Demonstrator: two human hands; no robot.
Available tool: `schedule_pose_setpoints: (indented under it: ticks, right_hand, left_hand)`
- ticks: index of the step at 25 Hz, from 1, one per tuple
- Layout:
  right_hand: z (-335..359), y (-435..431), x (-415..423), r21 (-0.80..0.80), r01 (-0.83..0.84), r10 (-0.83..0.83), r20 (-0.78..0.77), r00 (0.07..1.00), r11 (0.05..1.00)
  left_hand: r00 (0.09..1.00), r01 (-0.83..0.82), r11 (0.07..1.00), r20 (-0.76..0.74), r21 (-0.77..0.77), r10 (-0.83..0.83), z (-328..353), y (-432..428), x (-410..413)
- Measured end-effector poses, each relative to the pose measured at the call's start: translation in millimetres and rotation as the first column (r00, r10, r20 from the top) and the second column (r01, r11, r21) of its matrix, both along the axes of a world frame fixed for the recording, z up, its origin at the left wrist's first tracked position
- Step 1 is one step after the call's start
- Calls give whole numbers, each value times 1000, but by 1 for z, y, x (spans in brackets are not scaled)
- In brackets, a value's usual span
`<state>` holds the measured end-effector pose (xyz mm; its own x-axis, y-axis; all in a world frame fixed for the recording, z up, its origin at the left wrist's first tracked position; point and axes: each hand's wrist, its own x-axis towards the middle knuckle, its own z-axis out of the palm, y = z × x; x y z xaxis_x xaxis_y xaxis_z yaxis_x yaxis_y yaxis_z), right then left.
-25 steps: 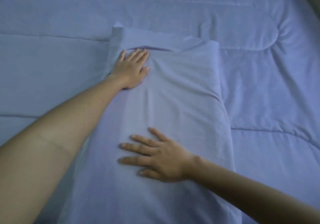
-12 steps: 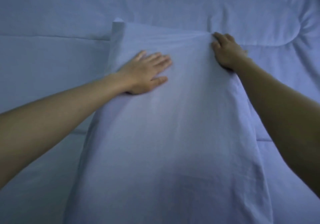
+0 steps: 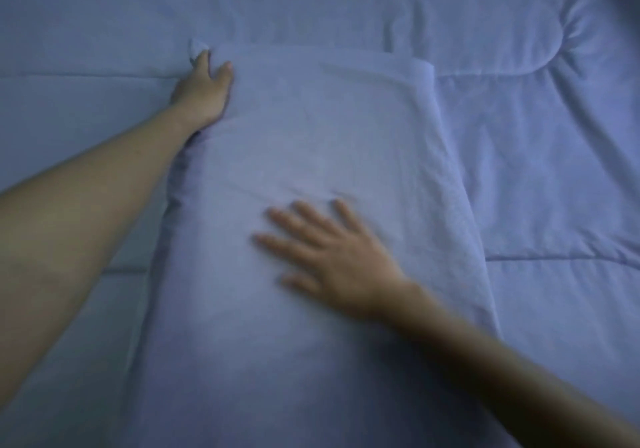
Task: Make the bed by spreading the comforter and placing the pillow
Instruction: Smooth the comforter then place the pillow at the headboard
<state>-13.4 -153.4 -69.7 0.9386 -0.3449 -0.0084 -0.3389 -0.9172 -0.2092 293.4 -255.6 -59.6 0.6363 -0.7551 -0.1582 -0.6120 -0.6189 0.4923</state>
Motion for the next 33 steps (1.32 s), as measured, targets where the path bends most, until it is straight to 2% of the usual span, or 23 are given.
schedule_pose_setpoints:
  ticks: [2, 5, 7, 9, 10, 11, 12, 14, 16, 18, 19, 20, 22, 24, 25, 26, 27, 28, 29, 30, 33]
  right_hand:
    - [1, -66, -14, -47, 242, -244, -41, 969, 969]
    - [4, -153, -36, 89, 583, -571, -130, 810, 807]
    - [10, -179, -44, 175, 680, -661, -160, 733, 712]
    - [15, -175, -41, 73, 754, -736, -174, 654, 653]
    - [18, -160, -36, 25, 769, -757, -158, 634, 638]
    - [19, -135, -31, 15, 760, -753, -124, 646, 650]
    - [19, -102, -28, 23, 720, -716, -87, 692, 693]
    - [15, -8, -30, 30, 550, -549, -32, 835, 835]
    - [9, 104, -47, -9, 237, -237, 16, 971, 971]
    - [3, 172, -72, -36, -90, 89, -14, 996, 995]
    - [1, 179, -81, -28, -161, 160, -26, 987, 987]
    - [-1, 170, -86, -45, -152, 152, -10, 988, 987]
    - [-3, 125, -91, -99, 83, -78, 48, 996, 992]
    - [2, 65, -94, -67, 467, -461, 96, 882, 881]
    - [2, 37, -100, 23, 620, -620, 75, 781, 784]
    - [3, 14, -109, 198, 712, -729, 19, 684, 673]
    - [3, -2, -116, 458, 707, -789, -19, 614, 540]
    - [2, -11, -121, 716, 591, -830, -29, 556, 371]
    - [2, -10, -124, 870, 446, -865, -47, 499, 210]
    - [5, -2, -125, 930, 351, -890, -67, 452, 109]
    - [5, 43, -133, 965, 261, -937, -101, 334, -11]
  left_hand:
    - [994, 10, 1000, 110, -3, -9, 7, 23, -18]
    - [897, 260, 965, 379, -38, -227, 19, 72, -71]
    - [793, 510, 858, 421, -62, -441, 24, 121, -124]
    - [598, 728, 684, 451, 40, -663, 18, 181, -167]
    - [518, 769, 625, 444, 131, -731, 12, 208, -176]
    - [484, 769, 609, 443, 196, -755, 8, 227, -176]
    - [514, 731, 648, 451, 216, -730, 2, 236, -167]
    - [659, 561, 805, 485, 191, -575, -2, 231, -144]
    - [778, 392, 905, 466, 165, -422, 0, 212, -125]
    - [873, 288, 950, 374, 124, -313, 1, 195, -106]
    - [926, 237, 967, 282, 90, -253, 3, 189, -99]
    - [972, 176, 983, 149, 48, -181, 3, 187, -91]
    - [991, 51, 998, -121, -28, -54, 4, 190, -86]
    - [936, -86, 987, -351, -132, 35, 6, 204, -92]
    - [900, -138, 976, -433, -168, 53, 5, 213, -98]
    - [861, -173, 970, -504, -171, 65, 3, 224, -103]
    - [817, -196, 968, -572, -157, 72, 2, 235, -106]
    - [764, -212, 969, -640, -125, 85, -2, 246, -104]
    - [703, -215, 974, -704, -75, 101, -3, 256, -102]
    - [635, -198, 980, -765, -24, 110, -3, 266, -101]
    - [454, -117, 988, -880, 98, 141, 3, 291, -103]
